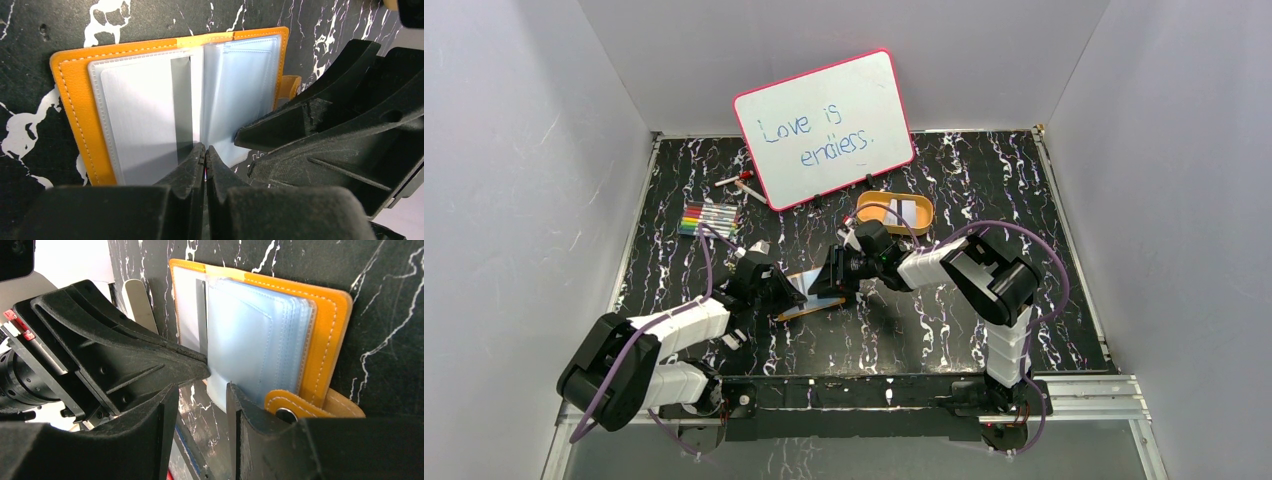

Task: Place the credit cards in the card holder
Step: Turn over the card slot in the card holder.

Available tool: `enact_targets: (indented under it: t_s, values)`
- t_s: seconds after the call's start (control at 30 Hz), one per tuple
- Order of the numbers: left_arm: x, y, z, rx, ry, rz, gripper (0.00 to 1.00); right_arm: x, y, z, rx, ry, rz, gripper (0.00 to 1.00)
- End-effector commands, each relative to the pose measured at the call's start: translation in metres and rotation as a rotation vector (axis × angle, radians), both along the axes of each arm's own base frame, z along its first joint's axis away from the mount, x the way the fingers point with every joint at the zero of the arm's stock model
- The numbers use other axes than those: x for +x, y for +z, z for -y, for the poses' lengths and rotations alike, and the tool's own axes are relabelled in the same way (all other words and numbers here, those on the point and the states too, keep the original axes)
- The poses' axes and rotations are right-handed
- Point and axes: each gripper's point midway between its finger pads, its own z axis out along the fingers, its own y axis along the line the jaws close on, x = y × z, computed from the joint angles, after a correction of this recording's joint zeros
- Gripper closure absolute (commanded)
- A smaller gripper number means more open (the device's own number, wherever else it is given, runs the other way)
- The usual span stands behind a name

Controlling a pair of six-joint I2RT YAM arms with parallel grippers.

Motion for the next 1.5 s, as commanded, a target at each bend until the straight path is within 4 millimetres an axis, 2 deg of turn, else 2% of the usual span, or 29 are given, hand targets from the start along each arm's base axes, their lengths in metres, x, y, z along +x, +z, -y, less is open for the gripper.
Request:
enact_targets:
  t_s: [0.0, 0.17, 0.37, 0.8, 1.13, 1.47]
  values:
    - [0.006, 0.004, -0.003, 0.024, 0.016, 0.017, 1.0, -0.001, 0.024, 0.0, 0.035, 0.005, 0.058, 0.51]
    - [0.006, 0.005, -0.007, 0.036, 0.027, 0.028, 1.0, 0.005, 0.036, 0.013, -0.014, -0.017, 0.141, 0.49]
    - [0.005, 0.006, -0.007, 0.033, 0.025, 0.031, 1.0, 0.013, 0.035, 0.02, -0.062, -0.023, 0.169, 0.49]
    - [0.004, 0.003, -0.008, 0.037, 0.027, 0.025, 1.0, 0.016, 0.013, 0.019, -0.104, -0.014, 0.145, 0.49]
    - [0.004, 0.003, -0.007, 0.032, 0.025, 0.024, 1.0, 0.014, 0.006, 0.016, -0.1, -0.002, 0.123, 0.49]
    - [0.004, 0.003, -0.005, 0.027, 0.019, 0.021, 1.0, 0.006, 0.017, 0.002, -0.007, 0.054, 0.115, 0.52]
